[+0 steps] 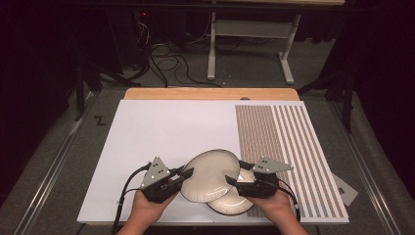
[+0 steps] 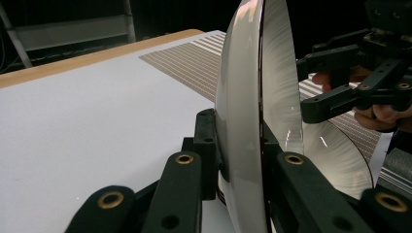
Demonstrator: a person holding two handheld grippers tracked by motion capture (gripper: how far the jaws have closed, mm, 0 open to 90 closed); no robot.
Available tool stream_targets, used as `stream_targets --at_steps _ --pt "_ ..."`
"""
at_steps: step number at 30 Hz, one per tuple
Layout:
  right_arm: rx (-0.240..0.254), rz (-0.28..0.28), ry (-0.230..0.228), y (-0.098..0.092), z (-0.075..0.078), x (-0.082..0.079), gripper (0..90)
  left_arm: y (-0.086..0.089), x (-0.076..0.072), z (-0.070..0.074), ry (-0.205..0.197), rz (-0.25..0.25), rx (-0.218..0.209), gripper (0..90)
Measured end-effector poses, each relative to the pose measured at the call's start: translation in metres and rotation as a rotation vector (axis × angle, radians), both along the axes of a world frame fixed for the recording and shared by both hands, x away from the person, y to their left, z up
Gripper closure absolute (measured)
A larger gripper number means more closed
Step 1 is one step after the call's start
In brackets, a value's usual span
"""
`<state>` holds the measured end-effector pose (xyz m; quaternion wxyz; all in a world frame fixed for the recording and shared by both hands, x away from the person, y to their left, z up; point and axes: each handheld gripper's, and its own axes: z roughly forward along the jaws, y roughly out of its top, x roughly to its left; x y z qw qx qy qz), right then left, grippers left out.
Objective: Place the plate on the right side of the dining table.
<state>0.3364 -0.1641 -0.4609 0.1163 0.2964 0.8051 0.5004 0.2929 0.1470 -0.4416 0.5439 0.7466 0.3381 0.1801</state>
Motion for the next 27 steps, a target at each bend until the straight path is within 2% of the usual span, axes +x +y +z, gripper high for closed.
stream_targets --at_steps 6,10,11,15,20,24,27 --pt "0.008 0.026 0.056 0.006 -0.007 0.004 48.5 0.001 -0.001 0.000 -0.001 -0.003 0.001 79.0" --pt "0.020 0.010 0.067 0.004 -0.008 0.004 55.2 0.001 -0.001 0.000 -0.002 -0.006 0.002 79.0" --pt "0.034 0.003 0.089 0.002 -0.009 0.005 58.8 0.001 -0.001 0.000 -0.002 -0.006 0.003 79.0" --pt "0.022 0.006 0.120 0.002 -0.014 0.007 62.5 0.002 0.000 0.000 0.001 -0.007 0.001 79.0" --pt "0.014 0.004 0.132 0.001 -0.015 0.008 64.7 0.002 0.000 0.000 0.003 -0.008 0.001 79.0" --pt "0.020 0.003 0.162 -0.001 -0.018 0.010 67.2 0.003 0.000 -0.001 0.007 -0.006 -0.002 78.9" --pt "0.024 0.018 0.170 0.000 -0.019 0.010 72.4 0.004 0.000 -0.001 0.012 -0.005 -0.006 78.9"
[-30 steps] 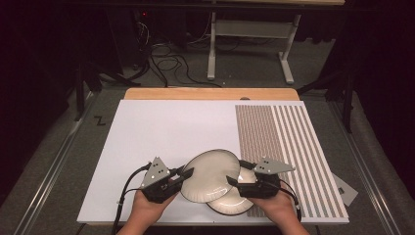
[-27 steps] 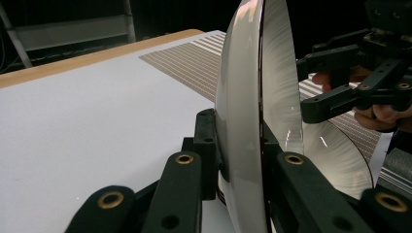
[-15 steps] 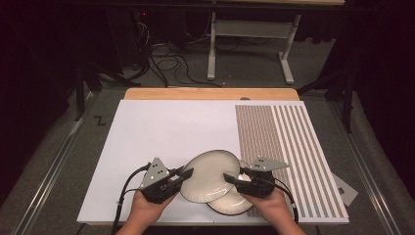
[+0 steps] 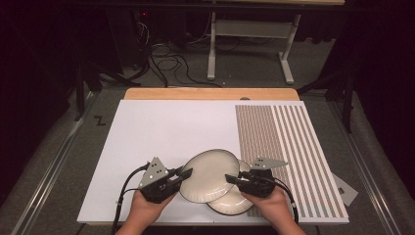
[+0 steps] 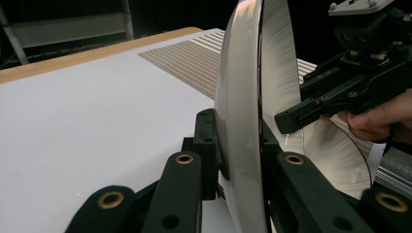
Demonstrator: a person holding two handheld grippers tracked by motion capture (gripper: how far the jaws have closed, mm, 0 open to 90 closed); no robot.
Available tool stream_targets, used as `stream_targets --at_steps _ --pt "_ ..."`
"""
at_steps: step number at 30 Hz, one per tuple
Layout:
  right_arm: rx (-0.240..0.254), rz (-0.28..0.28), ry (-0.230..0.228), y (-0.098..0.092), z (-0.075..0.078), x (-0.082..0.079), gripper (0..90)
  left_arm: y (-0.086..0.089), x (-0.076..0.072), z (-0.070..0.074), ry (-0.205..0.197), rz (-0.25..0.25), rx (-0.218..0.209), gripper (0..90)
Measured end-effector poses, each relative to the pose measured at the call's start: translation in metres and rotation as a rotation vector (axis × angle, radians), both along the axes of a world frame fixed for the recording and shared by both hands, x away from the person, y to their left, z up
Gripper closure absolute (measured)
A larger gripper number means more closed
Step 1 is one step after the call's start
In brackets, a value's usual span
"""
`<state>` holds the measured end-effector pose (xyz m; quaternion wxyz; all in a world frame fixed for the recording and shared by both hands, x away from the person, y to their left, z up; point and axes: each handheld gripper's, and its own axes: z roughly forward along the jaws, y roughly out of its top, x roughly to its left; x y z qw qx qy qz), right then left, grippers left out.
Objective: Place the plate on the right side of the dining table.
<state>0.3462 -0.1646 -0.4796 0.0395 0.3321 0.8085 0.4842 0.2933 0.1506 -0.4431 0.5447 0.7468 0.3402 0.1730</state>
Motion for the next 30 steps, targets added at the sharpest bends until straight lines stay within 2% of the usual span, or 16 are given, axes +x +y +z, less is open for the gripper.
stream_targets --at_steps 2,4,6,8,9,11,15,21,30 --pt "0.006 -0.001 0.010 0.000 0.000 0.000 74.3 0.000 0.000 0.000 0.000 -0.001 -0.005 79.0" --pt "0.035 0.004 0.044 -0.004 0.001 0.002 77.3 0.001 -0.001 0.000 0.002 -0.002 -0.010 79.3" --pt "0.041 0.011 0.048 -0.006 0.002 0.002 78.5 0.000 -0.003 0.003 0.004 -0.003 -0.006 79.8" --pt "0.060 0.020 0.058 -0.008 0.005 -0.001 81.8 0.002 -0.006 0.006 -0.013 -0.004 -0.009 80.3" --pt "0.080 0.021 0.039 -0.010 0.008 -0.003 83.0 0.001 -0.008 0.006 -0.022 -0.009 0.000 80.2" --pt "0.075 0.010 -0.005 -0.011 0.014 -0.007 82.9 0.001 -0.010 0.007 -0.031 -0.011 -0.004 80.4" --pt "0.103 -0.003 -0.041 -0.014 0.022 -0.009 83.0 0.000 -0.010 0.009 -0.040 -0.007 -0.021 80.4" --pt "0.110 -0.026 -0.069 -0.016 0.027 -0.010 83.0 -0.002 -0.008 0.009 -0.045 0.000 -0.029 80.0" --pt "0.135 -0.072 -0.109 -0.029 0.034 -0.008 83.4 -0.017 0.002 0.011 -0.015 0.039 -0.060 78.5"
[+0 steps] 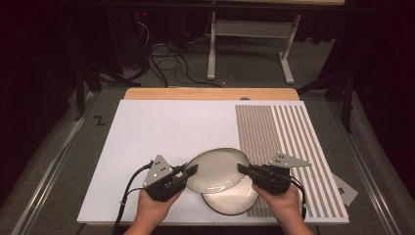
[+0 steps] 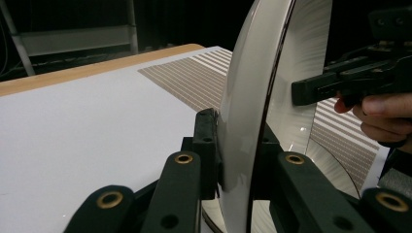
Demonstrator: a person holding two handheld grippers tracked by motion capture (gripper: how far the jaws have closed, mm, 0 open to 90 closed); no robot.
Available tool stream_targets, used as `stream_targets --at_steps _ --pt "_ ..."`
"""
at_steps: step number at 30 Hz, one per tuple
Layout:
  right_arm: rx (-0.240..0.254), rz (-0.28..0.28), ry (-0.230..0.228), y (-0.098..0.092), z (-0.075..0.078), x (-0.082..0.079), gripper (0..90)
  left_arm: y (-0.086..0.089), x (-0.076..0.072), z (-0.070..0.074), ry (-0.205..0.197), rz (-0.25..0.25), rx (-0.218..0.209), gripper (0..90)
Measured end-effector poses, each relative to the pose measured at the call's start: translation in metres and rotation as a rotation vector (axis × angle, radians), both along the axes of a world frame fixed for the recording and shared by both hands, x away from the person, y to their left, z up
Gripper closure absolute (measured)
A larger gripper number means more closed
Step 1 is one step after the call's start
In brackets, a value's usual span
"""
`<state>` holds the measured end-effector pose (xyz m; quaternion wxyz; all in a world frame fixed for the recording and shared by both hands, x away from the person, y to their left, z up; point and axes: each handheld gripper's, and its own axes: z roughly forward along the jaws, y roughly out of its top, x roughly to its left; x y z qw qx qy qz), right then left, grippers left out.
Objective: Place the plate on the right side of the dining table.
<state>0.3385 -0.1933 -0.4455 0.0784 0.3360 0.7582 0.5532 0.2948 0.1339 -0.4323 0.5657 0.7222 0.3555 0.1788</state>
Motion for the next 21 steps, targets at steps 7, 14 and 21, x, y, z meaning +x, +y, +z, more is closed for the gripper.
stream_targets --at_steps 7,14,21 --pt "-0.013 -0.033 -0.044 -0.014 0.015 0.001 84.3 -0.015 0.011 0.006 0.026 -0.011 -0.012 77.8" --pt "-0.016 -0.055 -0.077 -0.039 0.027 0.005 84.3 -0.039 0.021 0.014 0.043 -0.034 0.008 77.9" --pt "0.025 -0.096 -0.101 -0.057 0.026 0.004 84.7 -0.056 0.028 0.016 0.053 -0.047 0.026 77.3"
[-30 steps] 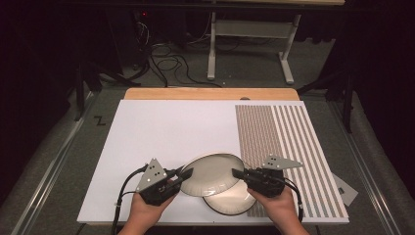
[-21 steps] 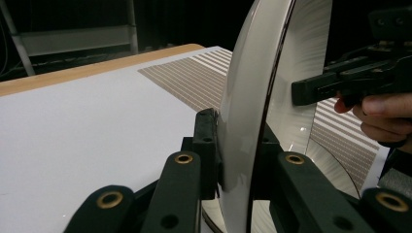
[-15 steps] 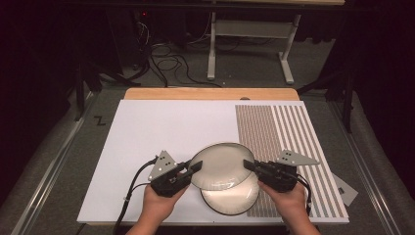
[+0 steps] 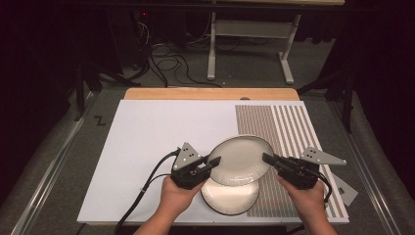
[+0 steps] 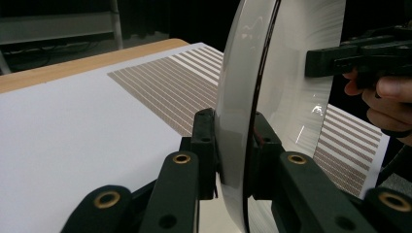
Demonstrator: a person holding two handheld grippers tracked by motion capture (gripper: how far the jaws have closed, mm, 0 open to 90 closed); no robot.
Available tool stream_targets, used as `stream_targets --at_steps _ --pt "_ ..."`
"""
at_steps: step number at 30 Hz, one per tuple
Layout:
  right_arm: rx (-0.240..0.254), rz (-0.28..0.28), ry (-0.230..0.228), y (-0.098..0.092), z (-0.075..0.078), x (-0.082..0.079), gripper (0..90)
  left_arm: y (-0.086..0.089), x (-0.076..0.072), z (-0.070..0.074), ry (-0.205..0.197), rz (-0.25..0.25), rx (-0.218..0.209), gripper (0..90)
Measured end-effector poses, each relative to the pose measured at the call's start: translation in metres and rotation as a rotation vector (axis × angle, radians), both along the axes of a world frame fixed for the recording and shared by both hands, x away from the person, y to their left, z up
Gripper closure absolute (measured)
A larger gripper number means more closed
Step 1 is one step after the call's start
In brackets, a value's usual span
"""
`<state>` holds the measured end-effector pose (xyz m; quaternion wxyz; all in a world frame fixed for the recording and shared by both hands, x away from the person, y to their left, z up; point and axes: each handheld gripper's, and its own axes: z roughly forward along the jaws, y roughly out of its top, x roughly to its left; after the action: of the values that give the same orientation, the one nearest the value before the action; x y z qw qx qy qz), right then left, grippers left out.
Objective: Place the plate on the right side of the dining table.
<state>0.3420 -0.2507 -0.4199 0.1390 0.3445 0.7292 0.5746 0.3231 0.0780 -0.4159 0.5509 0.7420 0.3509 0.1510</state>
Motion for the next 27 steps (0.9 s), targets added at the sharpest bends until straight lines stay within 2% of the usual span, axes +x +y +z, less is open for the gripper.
stream_targets --at_steps 13,27 --pt "0.015 -0.050 -0.015 -0.018 0.003 0.001 84.6 -0.019 0.010 0.001 0.012 -0.009 -0.015 77.0" --pt "0.042 -0.116 -0.030 -0.043 0.007 0.005 84.7 -0.049 0.028 0.000 0.020 -0.010 -0.021 75.0"
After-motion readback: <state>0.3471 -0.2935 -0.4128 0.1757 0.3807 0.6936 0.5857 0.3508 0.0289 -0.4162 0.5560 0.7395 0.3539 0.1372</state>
